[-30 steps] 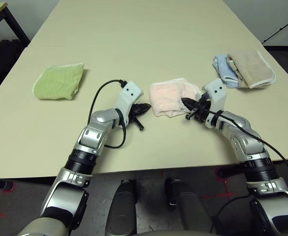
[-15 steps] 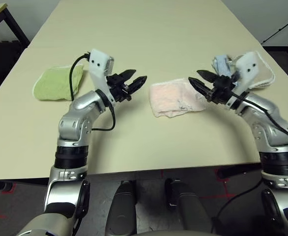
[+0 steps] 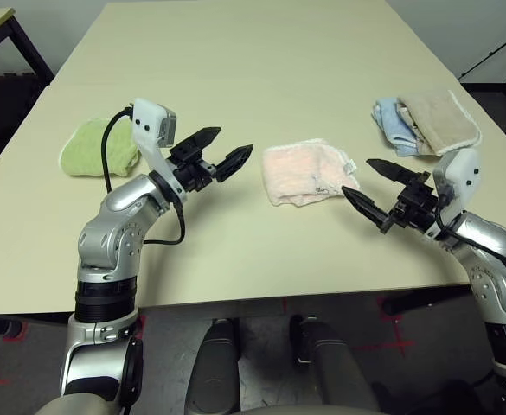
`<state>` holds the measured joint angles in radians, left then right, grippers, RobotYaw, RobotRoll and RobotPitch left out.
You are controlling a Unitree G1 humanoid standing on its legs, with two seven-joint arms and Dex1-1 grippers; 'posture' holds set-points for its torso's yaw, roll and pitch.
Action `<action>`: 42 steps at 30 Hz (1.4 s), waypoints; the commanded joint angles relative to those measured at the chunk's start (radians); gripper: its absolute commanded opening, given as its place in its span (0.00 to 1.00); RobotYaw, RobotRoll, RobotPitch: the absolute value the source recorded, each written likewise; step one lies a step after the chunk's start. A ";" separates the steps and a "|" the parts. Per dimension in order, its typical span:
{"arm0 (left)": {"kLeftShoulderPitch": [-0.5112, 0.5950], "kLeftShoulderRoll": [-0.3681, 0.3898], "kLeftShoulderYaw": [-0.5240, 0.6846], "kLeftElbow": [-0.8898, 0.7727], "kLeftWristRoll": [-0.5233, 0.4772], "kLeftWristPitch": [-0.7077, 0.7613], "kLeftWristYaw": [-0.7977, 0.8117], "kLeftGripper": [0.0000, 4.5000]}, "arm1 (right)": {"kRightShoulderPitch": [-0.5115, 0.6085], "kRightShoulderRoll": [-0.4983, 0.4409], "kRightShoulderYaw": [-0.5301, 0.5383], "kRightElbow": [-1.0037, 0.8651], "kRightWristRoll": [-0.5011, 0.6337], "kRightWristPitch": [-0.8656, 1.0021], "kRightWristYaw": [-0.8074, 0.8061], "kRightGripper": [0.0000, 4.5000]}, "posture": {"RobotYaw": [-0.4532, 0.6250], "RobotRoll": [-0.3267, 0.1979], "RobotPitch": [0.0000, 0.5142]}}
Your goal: Fold the towel and set it aside.
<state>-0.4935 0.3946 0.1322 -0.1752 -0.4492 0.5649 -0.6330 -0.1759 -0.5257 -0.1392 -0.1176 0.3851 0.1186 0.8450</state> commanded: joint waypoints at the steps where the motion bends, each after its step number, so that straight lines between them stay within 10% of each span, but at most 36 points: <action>1: 0.017 0.016 -0.020 0.025 0.016 -0.010 -0.001 1.00 | 0.021 -0.023 -0.023 0.065 0.004 -0.068 0.051 0.99 | 0.55 0.62 0.27; 22: 0.049 0.079 -0.077 0.014 0.018 0.109 0.021 1.00 | 0.047 -0.058 -0.024 0.334 -0.011 -0.326 0.213 0.99 | 0.56 0.62 0.27; 35: -0.131 0.023 0.107 0.041 -0.222 0.987 0.229 1.00 | -0.015 -0.101 -0.013 0.438 -0.052 -0.403 0.222 0.99 | 0.57 0.62 0.31; 42: -0.249 -0.068 0.184 0.244 -0.372 1.050 0.386 1.00 | -0.012 -0.112 -0.013 0.440 -0.053 -0.413 0.229 0.99 | 0.56 0.62 0.32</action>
<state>-0.7269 0.3419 0.3046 0.0327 -0.7858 1.5968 -0.2893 -0.1932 -0.6252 -0.1466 0.3202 0.3344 -0.2939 1.0700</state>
